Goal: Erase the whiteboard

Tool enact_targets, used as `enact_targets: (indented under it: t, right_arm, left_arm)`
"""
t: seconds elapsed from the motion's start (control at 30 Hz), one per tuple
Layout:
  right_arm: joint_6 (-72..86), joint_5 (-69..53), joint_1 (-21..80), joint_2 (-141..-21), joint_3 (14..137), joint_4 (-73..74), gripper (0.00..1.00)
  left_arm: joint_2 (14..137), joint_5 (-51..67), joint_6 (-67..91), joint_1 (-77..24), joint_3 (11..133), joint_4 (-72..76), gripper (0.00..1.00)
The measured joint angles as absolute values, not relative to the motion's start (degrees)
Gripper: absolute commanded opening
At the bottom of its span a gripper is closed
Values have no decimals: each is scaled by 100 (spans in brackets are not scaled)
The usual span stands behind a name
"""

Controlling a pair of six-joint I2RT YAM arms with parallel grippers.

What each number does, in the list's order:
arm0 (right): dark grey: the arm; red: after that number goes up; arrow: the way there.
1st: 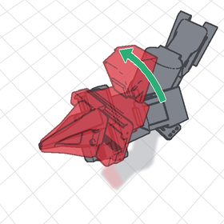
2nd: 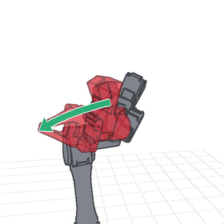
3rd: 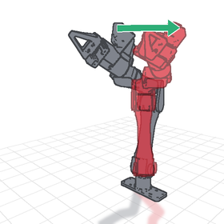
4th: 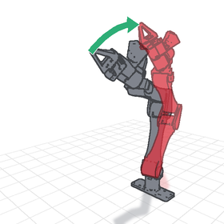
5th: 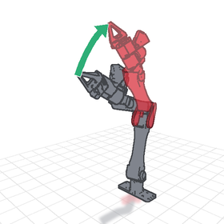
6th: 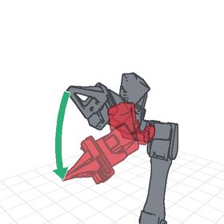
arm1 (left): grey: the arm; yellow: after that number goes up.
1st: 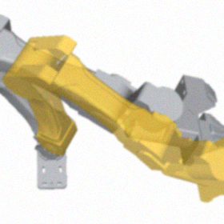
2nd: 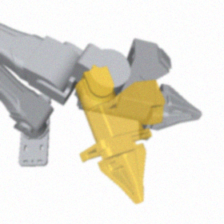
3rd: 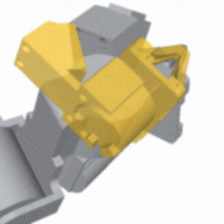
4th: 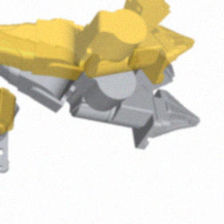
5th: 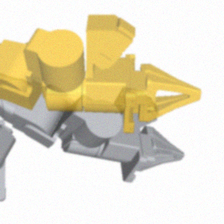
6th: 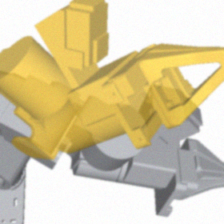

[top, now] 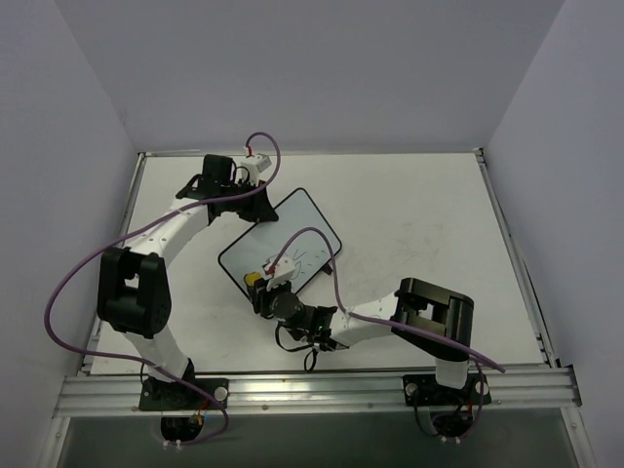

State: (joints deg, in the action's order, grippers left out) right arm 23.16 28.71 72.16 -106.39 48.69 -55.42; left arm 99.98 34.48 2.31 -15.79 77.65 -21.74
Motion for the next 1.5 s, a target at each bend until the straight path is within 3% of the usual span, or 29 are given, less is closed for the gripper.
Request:
enact_targets:
  t: [0.27, 1.13, 1.5]
  right_arm:
    - [2596, 2659, 6982, -10532, 4707, -5566, 0]
    - [3319, 2311, 4606, -10138, 4128, -5315, 0]
    - [3275, 2692, 4775, -10134, 3990, -5332, 0]
  left_arm:
    - [10029, 3448, 228, -1581, 7773, -2121, 2]
    - [10064, 3310, 384, -1616, 7771, -2010, 2]
    - [10044, 3295, 412, -1632, 7769, -2012, 2]
